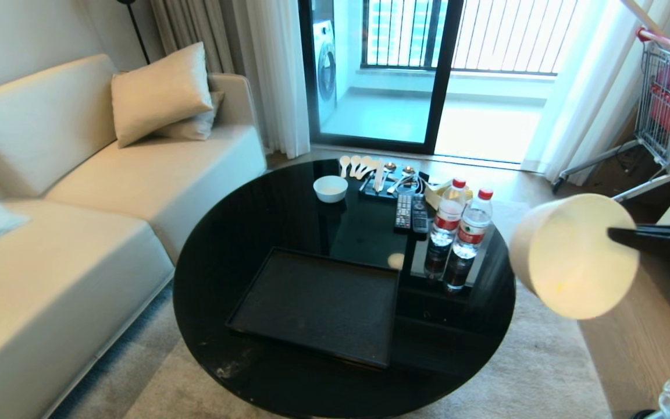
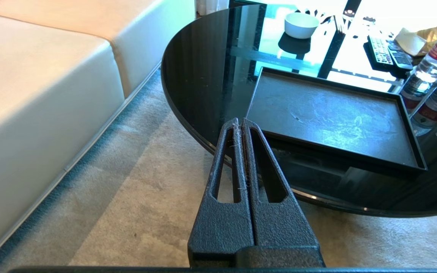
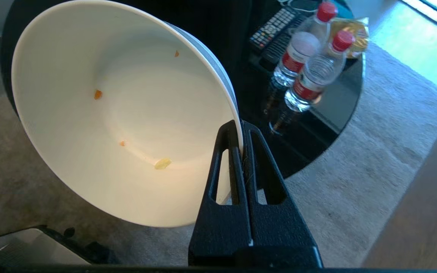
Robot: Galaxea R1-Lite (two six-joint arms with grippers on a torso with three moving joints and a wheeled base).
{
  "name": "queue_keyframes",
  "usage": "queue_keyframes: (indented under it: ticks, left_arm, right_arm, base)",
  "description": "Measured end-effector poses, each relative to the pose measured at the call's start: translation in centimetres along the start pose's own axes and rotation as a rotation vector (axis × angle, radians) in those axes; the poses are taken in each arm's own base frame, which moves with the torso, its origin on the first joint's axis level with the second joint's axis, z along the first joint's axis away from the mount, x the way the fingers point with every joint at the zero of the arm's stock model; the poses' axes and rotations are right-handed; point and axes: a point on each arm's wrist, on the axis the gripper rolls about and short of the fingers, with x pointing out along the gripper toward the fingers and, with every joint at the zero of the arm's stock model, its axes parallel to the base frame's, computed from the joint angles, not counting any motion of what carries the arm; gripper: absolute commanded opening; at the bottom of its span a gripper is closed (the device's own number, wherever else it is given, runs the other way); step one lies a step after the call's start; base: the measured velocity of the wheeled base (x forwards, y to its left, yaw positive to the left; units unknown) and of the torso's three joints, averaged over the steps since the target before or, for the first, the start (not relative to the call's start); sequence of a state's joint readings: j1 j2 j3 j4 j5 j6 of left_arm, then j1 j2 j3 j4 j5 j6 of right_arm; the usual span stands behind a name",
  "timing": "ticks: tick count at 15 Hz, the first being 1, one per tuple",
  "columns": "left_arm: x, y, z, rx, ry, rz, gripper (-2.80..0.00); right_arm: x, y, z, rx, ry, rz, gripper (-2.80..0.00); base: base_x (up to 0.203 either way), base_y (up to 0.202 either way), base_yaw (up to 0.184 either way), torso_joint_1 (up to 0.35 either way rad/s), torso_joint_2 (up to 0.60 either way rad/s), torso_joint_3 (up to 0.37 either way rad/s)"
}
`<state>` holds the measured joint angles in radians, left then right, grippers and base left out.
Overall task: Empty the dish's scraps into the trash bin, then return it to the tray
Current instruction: Put the bowl back to the table
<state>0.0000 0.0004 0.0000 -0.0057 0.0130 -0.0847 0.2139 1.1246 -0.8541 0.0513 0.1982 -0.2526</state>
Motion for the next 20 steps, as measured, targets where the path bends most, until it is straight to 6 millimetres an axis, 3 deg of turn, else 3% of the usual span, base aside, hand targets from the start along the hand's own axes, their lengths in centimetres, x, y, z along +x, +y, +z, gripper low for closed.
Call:
queue_keyframes:
  ticks: [2,5,8,10,13,16,20]
  left_arm:
    - [0.0,0.0,0.0,0.000,0.000,0.000,-2.80]
    - [0.0,0.0,0.0,0.000,0.000,0.000,-2.80]
    - [0.0,0.0,0.0,0.000,0.000,0.000,-2.80]
    - [0.0,0.0,0.0,0.000,0.000,0.000,-2.80]
    - [0.0,0.0,0.0,0.000,0.000,0.000,-2.80]
    - [0.0,0.0,0.0,0.000,0.000,0.000,-2.80]
    - [0.0,0.0,0.0,0.000,0.000,0.000,-2.80]
  right_arm:
    - [4.7,0.7,2.0,-0.012,0.044,0.071,-2.80]
    - [11.6,3.7,3.7,0.028,0.116,0.122,-2.80]
    - [17.7,7.8,3.5,0.154,0.214,0.096,-2.80]
    - [20.9,10.1,2.1,0.247,0.292,0.064,-2.80]
    - [24.5,12.1,-1.0,0.380,0.414,0.020,-2.80]
    - [26.4,13.0,-3.7,0.455,0.520,-0.023,-2.80]
    - [28.8,13.4,-5.2,0.509,0.549,-0.058,-2.80]
  base:
    - [0.000,0.000,0.000,0.000,0.00,0.000]
    - [0.000,0.000,0.000,0.000,0.00,0.000]
    - [0.000,0.000,0.000,0.000,0.00,0.000]
    - [0.000,0.000,0.000,0.000,0.00,0.000]
    - [0.000,0.000,0.000,0.000,0.00,0.000]
    - [0.000,0.000,0.000,0.000,0.00,0.000]
    - [0.000,0.000,0.000,0.000,0.00,0.000]
